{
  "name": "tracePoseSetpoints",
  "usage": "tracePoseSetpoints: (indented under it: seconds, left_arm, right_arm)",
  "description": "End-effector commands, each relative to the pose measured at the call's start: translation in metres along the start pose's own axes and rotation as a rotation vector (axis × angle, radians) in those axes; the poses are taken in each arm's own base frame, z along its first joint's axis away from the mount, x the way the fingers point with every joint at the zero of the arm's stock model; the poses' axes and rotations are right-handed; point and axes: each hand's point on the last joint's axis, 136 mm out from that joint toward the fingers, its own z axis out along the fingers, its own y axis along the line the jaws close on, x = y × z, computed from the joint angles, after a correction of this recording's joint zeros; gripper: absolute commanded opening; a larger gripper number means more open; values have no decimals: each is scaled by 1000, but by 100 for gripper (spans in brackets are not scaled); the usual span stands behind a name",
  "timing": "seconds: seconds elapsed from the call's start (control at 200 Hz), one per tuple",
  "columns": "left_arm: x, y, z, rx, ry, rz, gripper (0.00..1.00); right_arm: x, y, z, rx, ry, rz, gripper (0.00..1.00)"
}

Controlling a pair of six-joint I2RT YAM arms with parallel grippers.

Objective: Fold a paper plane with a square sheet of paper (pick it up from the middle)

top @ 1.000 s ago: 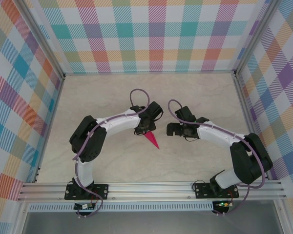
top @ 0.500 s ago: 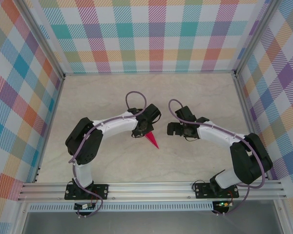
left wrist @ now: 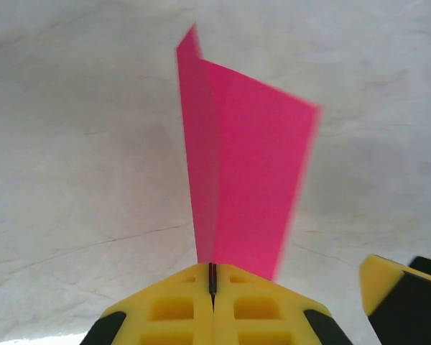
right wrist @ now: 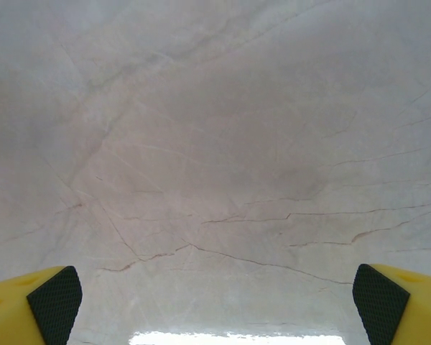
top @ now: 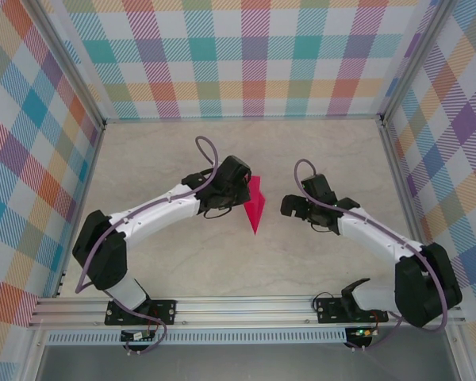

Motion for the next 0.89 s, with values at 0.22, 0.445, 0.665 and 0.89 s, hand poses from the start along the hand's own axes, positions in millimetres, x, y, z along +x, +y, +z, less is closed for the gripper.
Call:
tracePoseSetpoints:
  seconds: [0.22,0.445,0.665,0.89]
  left_arm:
    - [26,-45,33,314,33,80,0]
    - [48,-43,66,372,93,57,0]
    - [64,-22,89,368,123,-5,0]
    - [75,6,101,314,161,-73,0]
  right_arm:
    - [-9,19,-41,-162,-63,25,100]
    - [12,45,-43,-324,46,22,94]
    - [34,55,-27,-373,182,36,73]
    - [50,64,-5,-366,279,24,59]
